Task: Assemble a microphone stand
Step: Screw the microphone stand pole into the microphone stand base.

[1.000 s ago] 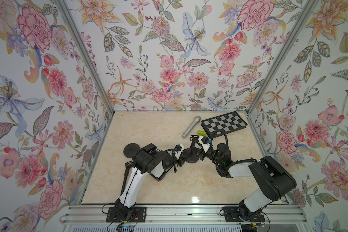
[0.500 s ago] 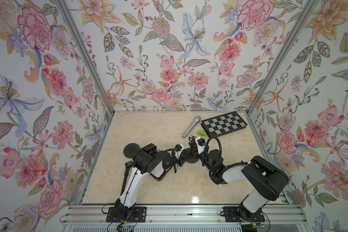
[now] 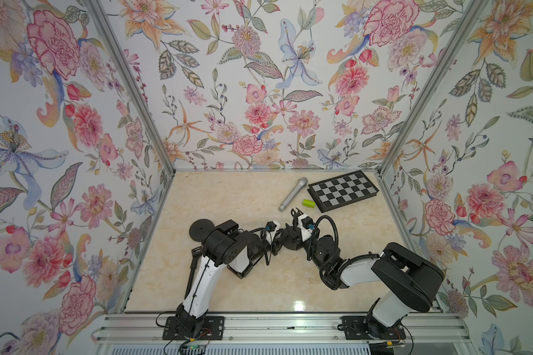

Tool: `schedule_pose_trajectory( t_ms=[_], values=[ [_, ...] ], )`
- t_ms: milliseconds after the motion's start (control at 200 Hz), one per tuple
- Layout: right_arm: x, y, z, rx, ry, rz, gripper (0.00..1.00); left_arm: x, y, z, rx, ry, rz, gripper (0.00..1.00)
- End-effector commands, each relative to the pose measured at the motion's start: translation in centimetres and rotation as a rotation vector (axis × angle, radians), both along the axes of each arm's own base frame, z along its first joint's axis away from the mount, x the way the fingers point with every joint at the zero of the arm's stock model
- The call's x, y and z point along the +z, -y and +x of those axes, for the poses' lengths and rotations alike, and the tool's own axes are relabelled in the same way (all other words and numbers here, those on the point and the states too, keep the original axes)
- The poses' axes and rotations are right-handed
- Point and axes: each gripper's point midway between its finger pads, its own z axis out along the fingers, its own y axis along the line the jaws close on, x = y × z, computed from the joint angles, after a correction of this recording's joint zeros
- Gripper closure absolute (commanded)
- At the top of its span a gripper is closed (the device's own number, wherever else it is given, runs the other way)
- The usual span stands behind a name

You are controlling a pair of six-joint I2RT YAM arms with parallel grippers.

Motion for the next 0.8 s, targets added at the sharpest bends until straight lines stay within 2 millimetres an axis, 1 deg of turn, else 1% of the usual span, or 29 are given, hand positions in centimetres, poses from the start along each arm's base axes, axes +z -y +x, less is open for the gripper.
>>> schedule_pose_trajectory(
  t_ms=[0,100,155,250,295,360,435,535,610,676,696,751,786,796],
  values=[
    [-0.7,-2.7,-3.2,0.416,-0.090,-0.068,0.34,1.8,-1.5,-0.2,0.047,0.137,-0.052,0.60],
    [-0.4,-2.6,-4.5,0.530,-0.026,-0.161,0.31,1.8,-1.6,-0.2,0.048,0.134,-0.053,0.60],
    [-0.3,-2.2,-4.6,0.565,-0.003,-0.180,0.31,1.8,-1.5,-0.2,0.048,0.133,-0.056,0.59],
    [-0.2,-1.2,-3.6,0.581,0.003,-0.179,0.30,1.9,-1.5,-0.3,0.047,0.133,-0.057,0.59],
    [-0.3,-1.1,-3.1,0.599,0.008,-0.176,0.30,1.9,-1.4,-0.3,0.045,0.134,-0.057,0.60],
    [-0.1,-1.1,-1.8,0.609,0.012,-0.154,0.34,1.9,-1.3,-0.4,0.045,0.136,-0.056,0.59],
    [0.8,-0.9,0.0,0.575,0.018,-0.091,0.41,2.0,-1.2,-0.4,0.043,0.140,-0.057,0.59],
    [1.5,-0.7,1.2,0.544,0.031,-0.031,0.51,2.1,-1.3,-0.5,0.043,0.141,-0.053,0.59],
    [1.1,-0.5,1.8,0.506,-0.002,-0.021,0.66,2.0,-1.4,-0.5,0.047,0.141,-0.050,0.59],
    [0.7,0.0,2.5,0.428,-0.032,-0.015,0.84,2.0,-1.3,-0.6,0.045,0.143,-0.049,0.59],
    [0.5,0.1,2.7,0.400,-0.035,-0.017,0.87,2.1,-1.3,-0.6,0.045,0.142,-0.050,0.59],
    [0.1,0.7,3.0,0.292,-0.031,-0.018,0.88,2.0,-1.4,-0.6,0.047,0.141,-0.049,0.59],
    [0.0,1.4,3.4,0.195,-0.037,-0.003,0.99,2.0,-1.4,-0.5,0.048,0.142,-0.049,0.59],
    [-0.2,1.6,3.5,0.164,-0.042,-0.001,1.00,2.1,-1.4,-0.5,0.047,0.143,-0.050,0.60]
  ],
)
